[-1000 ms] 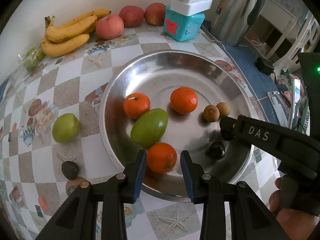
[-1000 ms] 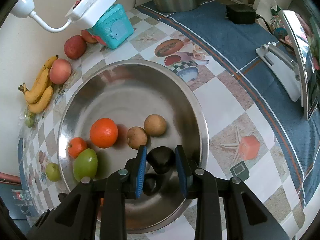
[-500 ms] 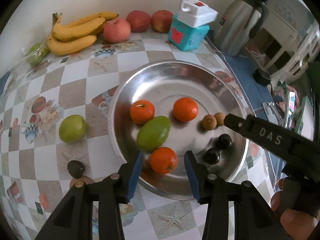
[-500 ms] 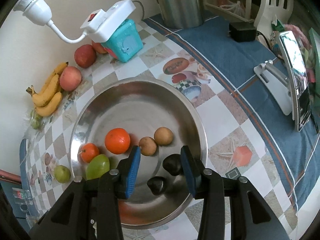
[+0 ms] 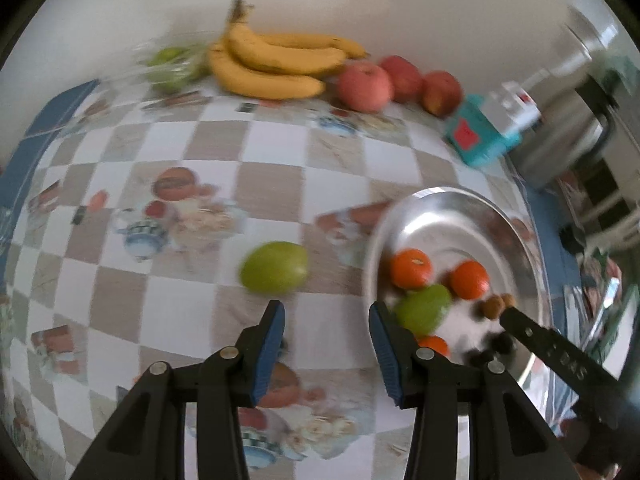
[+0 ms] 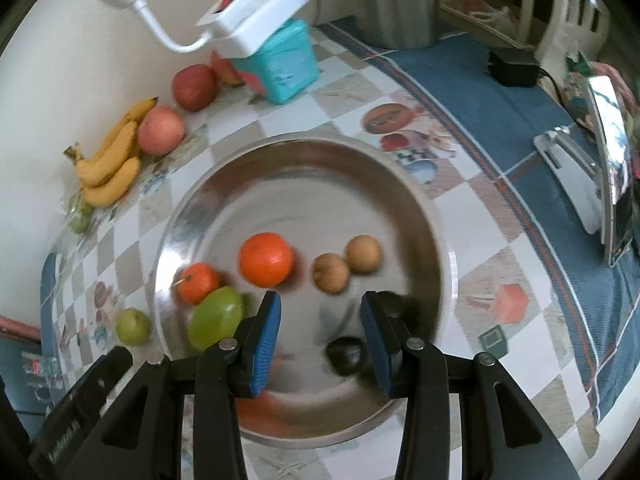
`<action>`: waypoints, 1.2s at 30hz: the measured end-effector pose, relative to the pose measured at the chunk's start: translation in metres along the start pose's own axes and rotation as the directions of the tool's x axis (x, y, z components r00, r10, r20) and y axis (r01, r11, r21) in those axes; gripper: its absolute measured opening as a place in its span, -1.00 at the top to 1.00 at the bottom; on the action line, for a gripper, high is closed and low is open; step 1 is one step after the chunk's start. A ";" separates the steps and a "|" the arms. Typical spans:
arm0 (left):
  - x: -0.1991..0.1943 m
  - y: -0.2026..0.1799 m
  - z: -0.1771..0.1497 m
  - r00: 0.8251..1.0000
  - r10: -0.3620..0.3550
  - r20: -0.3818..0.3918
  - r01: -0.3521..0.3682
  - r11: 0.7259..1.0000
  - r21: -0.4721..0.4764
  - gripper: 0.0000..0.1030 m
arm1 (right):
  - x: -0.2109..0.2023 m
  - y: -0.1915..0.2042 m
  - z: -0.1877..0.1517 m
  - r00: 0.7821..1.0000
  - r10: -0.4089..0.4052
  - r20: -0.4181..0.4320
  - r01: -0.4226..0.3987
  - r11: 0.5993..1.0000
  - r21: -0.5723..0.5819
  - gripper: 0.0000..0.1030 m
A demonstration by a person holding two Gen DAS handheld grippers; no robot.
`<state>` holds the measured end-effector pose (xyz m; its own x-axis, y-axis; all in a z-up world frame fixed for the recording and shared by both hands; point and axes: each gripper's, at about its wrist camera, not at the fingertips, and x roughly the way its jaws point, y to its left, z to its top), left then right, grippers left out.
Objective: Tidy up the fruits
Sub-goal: 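Withdraw both open grippers from the plate toward the last plum and mango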
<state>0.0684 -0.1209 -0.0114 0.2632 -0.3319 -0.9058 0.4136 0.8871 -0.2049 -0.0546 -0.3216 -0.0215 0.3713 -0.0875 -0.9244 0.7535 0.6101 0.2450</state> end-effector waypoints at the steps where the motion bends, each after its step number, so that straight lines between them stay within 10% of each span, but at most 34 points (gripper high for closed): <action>1: -0.002 0.005 0.001 1.000 0.009 0.004 -0.009 1.000 -0.014 0.07 | -0.001 0.005 -0.001 1.000 0.015 -0.002 -0.015 1.000 -0.011 0.17; 28: -0.015 0.042 0.006 0.999 0.037 0.024 -0.034 0.994 -0.105 0.07 | -0.012 0.048 -0.011 0.998 0.062 0.007 -0.061 0.990 -0.127 0.17; 32: -0.008 0.040 0.004 0.999 0.052 -0.003 -0.052 0.994 -0.100 -0.60 | -0.009 0.049 -0.012 0.998 0.055 0.001 -0.055 0.989 -0.134 0.16; 36: 0.001 0.042 0.001 0.996 0.079 -0.037 -0.082 0.991 -0.103 -0.70 | -0.004 0.051 -0.014 0.999 0.032 -0.003 -0.032 0.988 -0.152 -0.53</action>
<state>0.0871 -0.0846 -0.0203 0.2629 -0.2491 -0.9321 0.2984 0.9397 -0.1670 -0.0251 -0.2794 -0.0098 0.3935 -0.0655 -0.9170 0.6502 0.7250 0.2272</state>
